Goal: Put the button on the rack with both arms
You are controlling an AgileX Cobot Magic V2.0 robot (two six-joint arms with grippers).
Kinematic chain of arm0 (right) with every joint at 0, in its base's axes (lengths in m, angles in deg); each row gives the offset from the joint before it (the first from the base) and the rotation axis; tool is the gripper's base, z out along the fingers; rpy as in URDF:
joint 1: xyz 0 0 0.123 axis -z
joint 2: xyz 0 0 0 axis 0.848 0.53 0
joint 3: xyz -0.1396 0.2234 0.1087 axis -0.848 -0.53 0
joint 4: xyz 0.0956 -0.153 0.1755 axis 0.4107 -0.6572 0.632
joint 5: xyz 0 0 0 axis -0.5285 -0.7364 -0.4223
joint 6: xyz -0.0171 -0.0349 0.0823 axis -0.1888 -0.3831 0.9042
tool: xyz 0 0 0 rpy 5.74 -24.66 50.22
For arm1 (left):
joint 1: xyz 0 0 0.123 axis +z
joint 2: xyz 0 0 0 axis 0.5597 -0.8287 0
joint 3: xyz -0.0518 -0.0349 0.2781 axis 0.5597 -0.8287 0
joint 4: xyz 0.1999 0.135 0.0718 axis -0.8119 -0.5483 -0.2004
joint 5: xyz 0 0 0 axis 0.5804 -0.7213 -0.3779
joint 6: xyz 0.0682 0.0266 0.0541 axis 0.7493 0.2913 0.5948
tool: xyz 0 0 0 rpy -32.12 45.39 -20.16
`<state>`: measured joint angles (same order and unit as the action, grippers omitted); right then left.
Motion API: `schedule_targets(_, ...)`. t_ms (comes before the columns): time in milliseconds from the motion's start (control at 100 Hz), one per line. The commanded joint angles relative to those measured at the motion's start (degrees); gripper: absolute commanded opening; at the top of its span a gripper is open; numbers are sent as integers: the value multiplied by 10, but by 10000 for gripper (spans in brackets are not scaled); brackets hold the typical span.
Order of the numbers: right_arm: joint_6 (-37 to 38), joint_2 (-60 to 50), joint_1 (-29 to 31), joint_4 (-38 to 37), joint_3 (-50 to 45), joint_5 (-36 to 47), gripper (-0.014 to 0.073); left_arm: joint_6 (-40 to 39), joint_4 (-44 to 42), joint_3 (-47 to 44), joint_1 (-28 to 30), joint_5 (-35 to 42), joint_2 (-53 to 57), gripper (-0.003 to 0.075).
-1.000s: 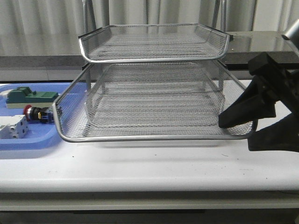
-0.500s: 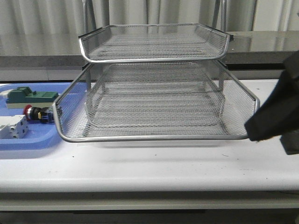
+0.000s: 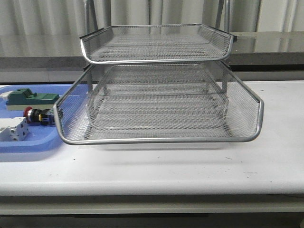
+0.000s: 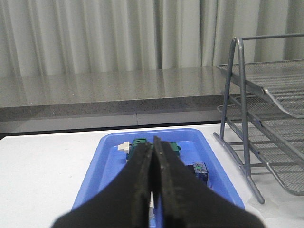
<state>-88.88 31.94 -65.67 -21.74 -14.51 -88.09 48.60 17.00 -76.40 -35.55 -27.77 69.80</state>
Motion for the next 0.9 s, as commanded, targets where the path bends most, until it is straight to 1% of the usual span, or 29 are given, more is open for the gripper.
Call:
schedule_targets(0,41,-26,0,-59,43,-12,521,-5,5,-18,2,42,18,-20)
schedule_targets(190,72,-72,0,-113,72,-50,521,-5,5,-18,2,42,18,-20)
schedule_targets(410,77,-108,0,-120,74,-51,520,-5,5,-18,2,42,18,-20)
schedule_targets(510,77,-112,0,-121,74,-51,497,-5,5,-18,2,42,18,-20)
schedule_targets(580,77,-112,0,-121,74,-51,443,-5,5,-18,2,42,18,-20)
schedule_targets(650,77,-112,0,-121,74,-51,365,-5,5,-18,2,42,18,-20)
schedule_targets(760,77,-112,0,-121,74,-51,210,-5,5,-18,2,42,18,-20)
schedule_targets(780,77,-112,0,-121,74,-51,171,-5,5,-18,2,42,18,-20)
schedule_targets(890,77,-112,0,-121,74,-51,35,-5,5,-18,2,42,18,-20)
